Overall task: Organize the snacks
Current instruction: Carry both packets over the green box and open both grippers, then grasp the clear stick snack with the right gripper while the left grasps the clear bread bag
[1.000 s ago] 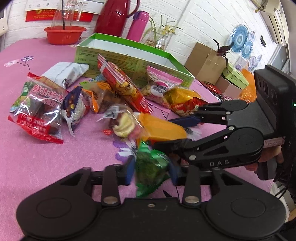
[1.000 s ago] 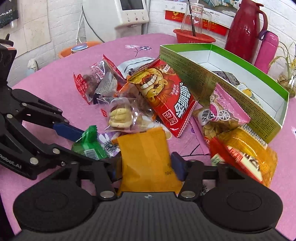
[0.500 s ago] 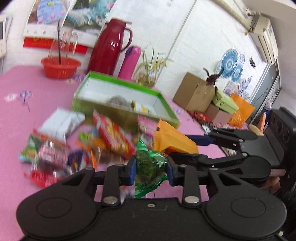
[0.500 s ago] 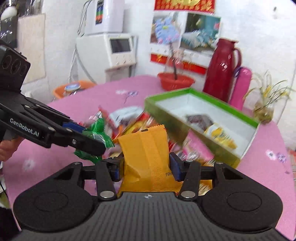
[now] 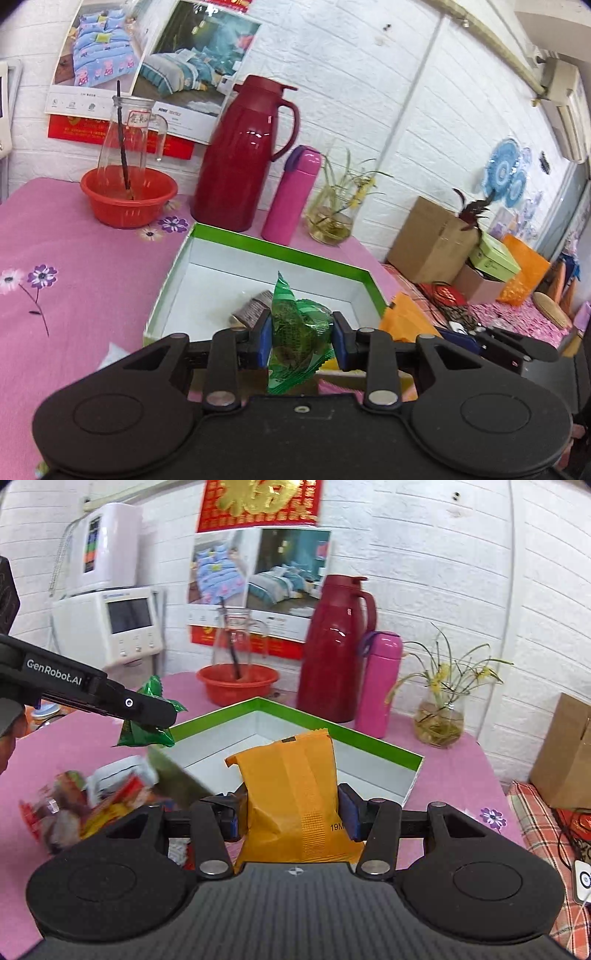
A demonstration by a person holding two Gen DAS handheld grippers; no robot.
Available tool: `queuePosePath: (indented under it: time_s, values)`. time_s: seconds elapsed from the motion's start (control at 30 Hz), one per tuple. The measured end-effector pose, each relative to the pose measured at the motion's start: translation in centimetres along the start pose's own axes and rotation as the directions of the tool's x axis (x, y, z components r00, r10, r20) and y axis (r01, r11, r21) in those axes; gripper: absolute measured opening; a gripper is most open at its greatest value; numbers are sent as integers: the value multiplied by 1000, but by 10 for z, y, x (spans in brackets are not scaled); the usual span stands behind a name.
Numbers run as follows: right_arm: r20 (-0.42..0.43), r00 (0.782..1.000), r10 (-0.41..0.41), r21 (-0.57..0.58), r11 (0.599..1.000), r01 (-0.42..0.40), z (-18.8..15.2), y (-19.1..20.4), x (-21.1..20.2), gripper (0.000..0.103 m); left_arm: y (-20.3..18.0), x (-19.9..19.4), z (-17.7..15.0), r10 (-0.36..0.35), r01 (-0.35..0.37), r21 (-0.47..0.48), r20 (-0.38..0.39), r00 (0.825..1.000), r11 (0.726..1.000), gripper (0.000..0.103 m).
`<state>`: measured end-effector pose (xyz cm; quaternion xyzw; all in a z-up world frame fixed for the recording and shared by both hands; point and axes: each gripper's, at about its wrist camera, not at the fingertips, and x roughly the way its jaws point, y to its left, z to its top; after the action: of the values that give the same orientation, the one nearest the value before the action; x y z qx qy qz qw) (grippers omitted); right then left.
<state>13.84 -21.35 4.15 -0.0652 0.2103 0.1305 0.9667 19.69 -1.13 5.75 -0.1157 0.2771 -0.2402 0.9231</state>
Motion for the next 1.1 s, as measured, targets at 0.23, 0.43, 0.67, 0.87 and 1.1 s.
queuePosePath:
  time_s: [0.23,0.43,0.67,0.87,1.1]
  values:
    - [-5,1000,-30,43,999,30,3,-18,43,83,19,46,15,57,-58,-15,-39,998,998,12]
    - [-28,999,-45,2,999,45,-7,-18,68,103,31,68,8,110,-111,-37,-35,993,993,103]
    - [-30,999,-44,21,999,45,-9,-24,56,103,24,56,1,132,-132,10,-30,991,991,103]
    - [27,999,-23,32,999,22,-4,-17,17,103,6,22,-3,109,-108,7,-9,994,994,103]
    - [48,999,16,14,1000,-17,-23,-4,-41,103,-21,-38,-38,66,-67,75,8,998,995,103]
